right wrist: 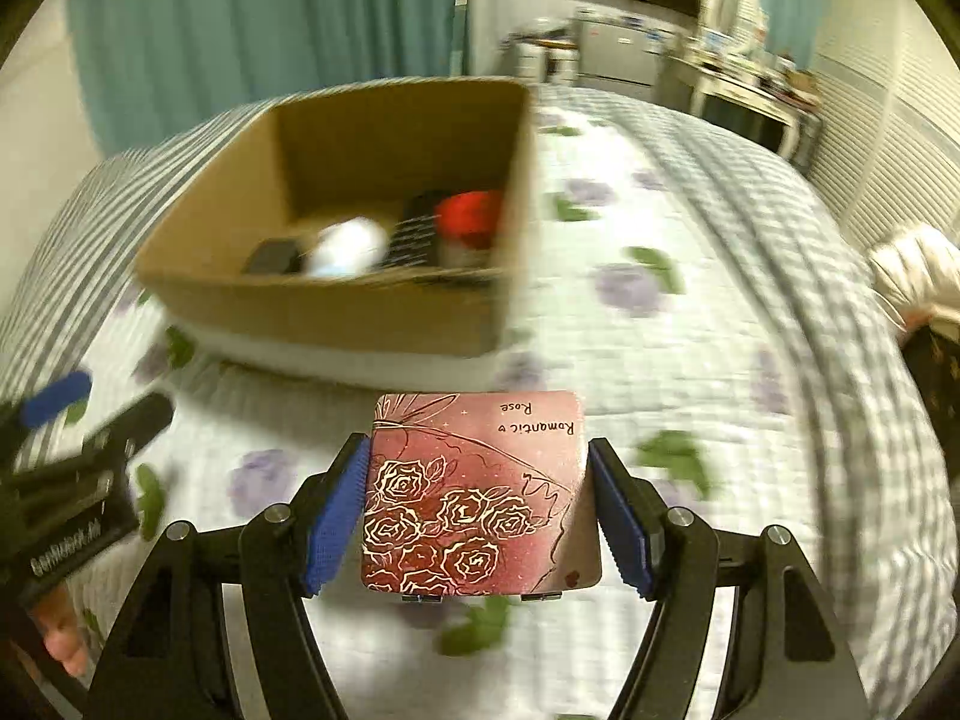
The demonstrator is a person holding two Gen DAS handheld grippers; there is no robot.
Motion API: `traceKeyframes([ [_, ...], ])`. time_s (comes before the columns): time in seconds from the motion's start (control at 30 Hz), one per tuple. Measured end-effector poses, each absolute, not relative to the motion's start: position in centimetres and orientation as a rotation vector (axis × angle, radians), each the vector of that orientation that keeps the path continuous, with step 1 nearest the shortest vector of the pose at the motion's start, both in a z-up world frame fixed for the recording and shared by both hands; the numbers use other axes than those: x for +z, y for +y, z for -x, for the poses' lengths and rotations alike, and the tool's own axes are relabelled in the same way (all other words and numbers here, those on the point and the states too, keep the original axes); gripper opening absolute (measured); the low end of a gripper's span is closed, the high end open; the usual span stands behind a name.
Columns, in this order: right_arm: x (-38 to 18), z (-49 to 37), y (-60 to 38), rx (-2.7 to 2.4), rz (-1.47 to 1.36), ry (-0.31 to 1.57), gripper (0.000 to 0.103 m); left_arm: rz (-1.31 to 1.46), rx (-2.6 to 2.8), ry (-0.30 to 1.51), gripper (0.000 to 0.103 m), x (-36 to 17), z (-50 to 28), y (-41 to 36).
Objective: Organize rigid objects
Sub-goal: 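Grasp the red rose-patterned tin with the right gripper, then grasp the white square charger from the quilt with the left gripper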
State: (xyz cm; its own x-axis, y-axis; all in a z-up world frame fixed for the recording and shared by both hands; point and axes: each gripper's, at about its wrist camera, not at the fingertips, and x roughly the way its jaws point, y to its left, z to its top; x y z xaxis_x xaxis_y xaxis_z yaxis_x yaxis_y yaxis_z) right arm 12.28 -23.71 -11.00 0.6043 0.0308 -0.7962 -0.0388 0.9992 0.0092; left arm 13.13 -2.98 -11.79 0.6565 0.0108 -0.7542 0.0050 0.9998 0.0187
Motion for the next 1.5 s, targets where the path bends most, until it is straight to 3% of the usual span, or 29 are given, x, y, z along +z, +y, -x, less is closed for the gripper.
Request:
traceKeyframes([
  [0.2, -9.7, -12.5, -28.2, -0.049, 0.017, 0.923, 0.071, -0.037, -0.111, 0.865, 0.088, -12.7, -12.5, -7.5],
  [0.57, -12.1, -13.1, -32.2, -0.091, -0.068, 0.966, 0.071, -0.136, -0.31, 0.944, 0.088, -15.6, -11.3, -14.3],
  [0.83, -12.7, -13.1, -32.5, -0.085, -0.072, 0.974, 0.071, -0.134, -0.291, 0.972, 0.087, -17.6, -12.1, -15.4],
  [0.97, -12.9, -13.4, -32.4, -0.081, -0.072, 0.975, 0.071, -0.11, -0.289, 0.996, 0.083, -18.6, -12.8, -15.8],
  [1.0, -13.0, -13.4, -32.3, -0.08, -0.069, 0.977, 0.071, -0.109, -0.288, 1.002, 0.078, -18.7, -13.1, -15.8],
  [1.03, -13.0, -13.4, -32.2, -0.077, -0.067, 0.978, 0.071, -0.1, -0.302, 1.006, 0.065, -18.7, -13.1, -15.8],
  [1.5, -10.6, -13.1, -31.0, -0.04, -0.084, 0.941, 0.071, -0.073, -0.249, 0.897, 0.065, -13.8, -12.1, -12.6],
])
